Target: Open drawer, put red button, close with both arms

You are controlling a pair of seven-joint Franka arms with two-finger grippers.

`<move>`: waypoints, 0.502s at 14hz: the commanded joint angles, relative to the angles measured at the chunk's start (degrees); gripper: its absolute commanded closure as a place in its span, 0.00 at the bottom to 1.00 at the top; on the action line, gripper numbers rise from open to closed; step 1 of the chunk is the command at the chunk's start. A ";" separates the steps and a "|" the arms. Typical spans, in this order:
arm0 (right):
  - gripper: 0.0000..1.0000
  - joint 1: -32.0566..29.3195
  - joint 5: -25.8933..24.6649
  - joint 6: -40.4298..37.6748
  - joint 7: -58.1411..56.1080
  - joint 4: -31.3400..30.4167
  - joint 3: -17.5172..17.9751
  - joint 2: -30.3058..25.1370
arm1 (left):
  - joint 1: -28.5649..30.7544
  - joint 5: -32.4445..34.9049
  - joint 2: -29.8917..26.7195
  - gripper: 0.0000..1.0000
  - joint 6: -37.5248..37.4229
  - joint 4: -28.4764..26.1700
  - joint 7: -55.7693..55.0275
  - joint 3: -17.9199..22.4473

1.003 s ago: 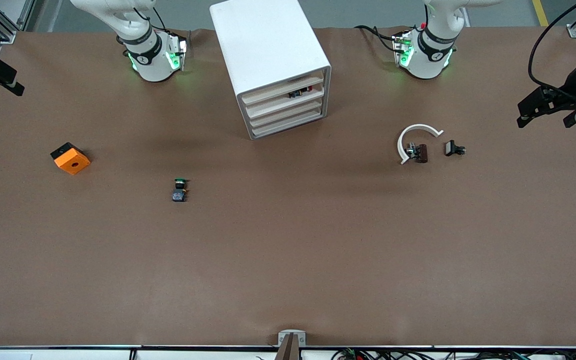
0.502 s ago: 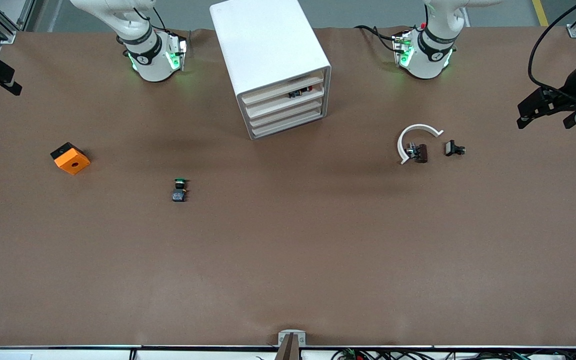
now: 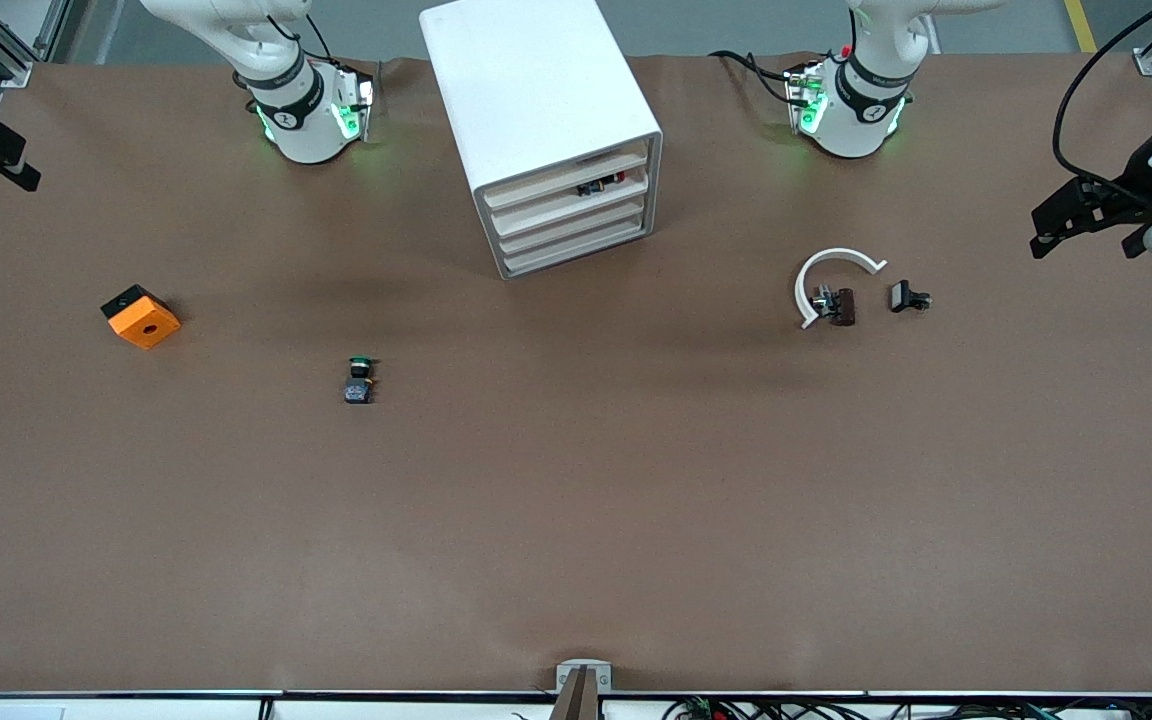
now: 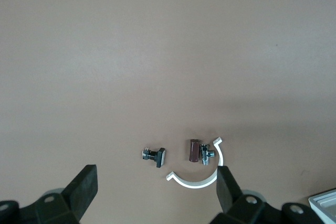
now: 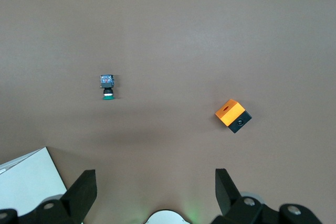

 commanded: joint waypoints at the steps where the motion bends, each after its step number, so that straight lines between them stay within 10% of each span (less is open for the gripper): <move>1: 0.00 -0.15 0.44 -0.19 1.51 0.80 0.45 0.12 | 0.24 -0.91 -1.74 0.00 0.58 -1.47 0.18 -0.62; 7: 0.00 -0.06 0.35 0.16 1.43 0.80 0.54 0.12 | 0.33 -0.74 -1.22 0.00 -1.52 1.77 -3.07 -3.09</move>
